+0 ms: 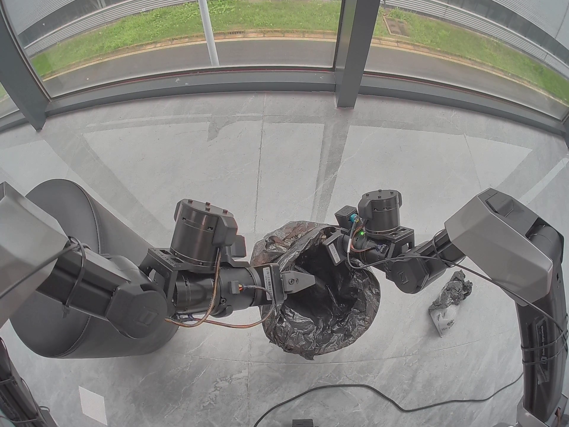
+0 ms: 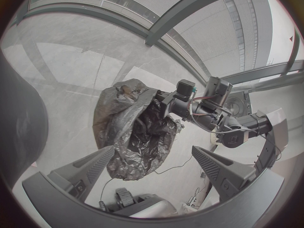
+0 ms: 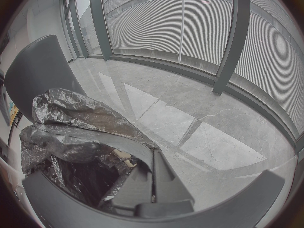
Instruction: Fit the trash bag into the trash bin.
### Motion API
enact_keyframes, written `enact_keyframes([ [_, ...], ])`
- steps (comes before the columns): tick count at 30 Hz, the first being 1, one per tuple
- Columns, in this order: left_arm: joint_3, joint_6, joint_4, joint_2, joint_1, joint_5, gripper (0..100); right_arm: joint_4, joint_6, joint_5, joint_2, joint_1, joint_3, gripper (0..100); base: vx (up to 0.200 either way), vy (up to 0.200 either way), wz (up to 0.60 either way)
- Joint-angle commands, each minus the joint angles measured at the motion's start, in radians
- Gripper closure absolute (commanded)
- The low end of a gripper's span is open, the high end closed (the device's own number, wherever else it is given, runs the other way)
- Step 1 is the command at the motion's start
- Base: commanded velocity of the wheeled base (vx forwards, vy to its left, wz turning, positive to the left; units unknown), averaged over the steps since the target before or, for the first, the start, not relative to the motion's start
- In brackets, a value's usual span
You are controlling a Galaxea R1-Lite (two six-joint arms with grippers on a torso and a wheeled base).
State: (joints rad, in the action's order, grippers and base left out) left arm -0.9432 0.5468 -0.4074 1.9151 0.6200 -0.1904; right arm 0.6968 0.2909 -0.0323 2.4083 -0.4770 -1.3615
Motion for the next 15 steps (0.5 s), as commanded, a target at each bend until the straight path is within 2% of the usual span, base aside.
enact_keyframes([
  [1,0.046,0.012,-0.054,0.016,0.041,0.006,0,0.000,0.001,0.000,0.003,0.001,0.001,100,0.000,0.000,0.00],
  [3,0.061,-0.007,-0.083,0.032,0.047,0.022,0,0.000,-0.001,0.000,0.003,0.001,0.001,100,0.000,0.000,0.00],
  [5,0.112,-0.196,-0.206,0.111,0.049,0.236,0,0.000,-0.001,0.000,0.005,0.000,0.002,100,0.000,0.000,0.00],
  [6,0.118,-0.220,-0.220,0.122,0.049,0.261,0,0.000,-0.002,0.000,0.005,0.000,0.002,100,0.000,0.000,0.00],
  [7,0.149,-0.367,-0.324,0.174,0.038,0.362,0,0.000,-0.002,0.000,0.006,0.000,0.002,100,0.000,0.000,0.00],
  [10,0.233,-0.631,-0.626,0.257,-0.002,0.376,0,0.000,-0.002,0.000,0.009,0.000,0.002,100,0.000,0.000,0.00],
  [12,0.253,-0.732,-0.774,0.298,-0.009,0.375,0,0.000,-0.002,0.000,0.009,0.000,0.004,100,0.000,0.000,0.00],
  [15,0.248,-0.840,-0.827,0.321,-0.036,0.365,0,0.000,-0.002,0.000,0.009,0.000,0.012,100,0.000,0.000,0.00],
])
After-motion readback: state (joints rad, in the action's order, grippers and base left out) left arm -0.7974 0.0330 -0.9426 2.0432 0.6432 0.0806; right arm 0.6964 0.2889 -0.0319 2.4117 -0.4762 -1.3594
